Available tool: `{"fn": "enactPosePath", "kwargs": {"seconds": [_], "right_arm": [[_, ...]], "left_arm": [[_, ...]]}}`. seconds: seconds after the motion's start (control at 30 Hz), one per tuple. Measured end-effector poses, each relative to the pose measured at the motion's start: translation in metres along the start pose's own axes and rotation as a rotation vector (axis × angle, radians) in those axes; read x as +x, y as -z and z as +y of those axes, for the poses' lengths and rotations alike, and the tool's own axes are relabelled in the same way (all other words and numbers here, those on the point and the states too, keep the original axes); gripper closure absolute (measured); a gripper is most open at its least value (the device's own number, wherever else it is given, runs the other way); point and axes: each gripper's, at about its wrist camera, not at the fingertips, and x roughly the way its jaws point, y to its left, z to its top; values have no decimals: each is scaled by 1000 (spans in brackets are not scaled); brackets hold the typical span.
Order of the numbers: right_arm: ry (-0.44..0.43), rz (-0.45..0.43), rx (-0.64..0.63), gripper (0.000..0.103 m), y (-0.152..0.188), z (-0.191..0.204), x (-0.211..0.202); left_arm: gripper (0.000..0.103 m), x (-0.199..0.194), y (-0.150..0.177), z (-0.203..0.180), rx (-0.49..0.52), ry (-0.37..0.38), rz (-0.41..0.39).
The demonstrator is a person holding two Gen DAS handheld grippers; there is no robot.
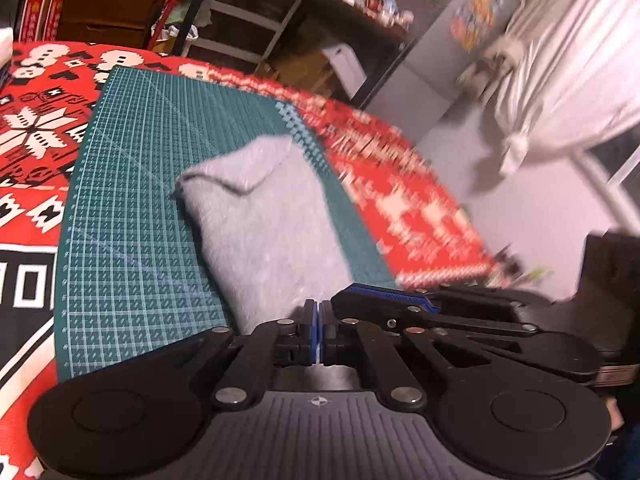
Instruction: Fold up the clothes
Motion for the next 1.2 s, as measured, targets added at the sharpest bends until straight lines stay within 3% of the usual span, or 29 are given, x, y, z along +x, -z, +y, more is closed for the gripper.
{"fn": "enactPosePath", "kwargs": {"seconds": [0.17, 0.3, 0.43, 0.53, 0.97, 1.2], "right_arm": [[37, 0, -61, 93, 14, 7, 6], [40, -3, -50, 93, 14, 7, -4], [45, -18, -43, 93, 18, 3, -17], [51, 2, -33, 93, 24, 0, -14], [57, 11, -21, 93, 29, -3, -20], [20, -43, -35, 93, 18, 7, -33]], "left_arm": [[101, 8, 9, -6, 77, -40, 3], [103, -1, 7, -5, 19, -28, 1], [103, -17, 7, -11, 28, -21, -16], [103, -7, 13, -7, 29, -36, 20], [103, -11, 18, -8, -3, -46, 40], [103, -22, 20, -10, -11, -38, 30]]}}
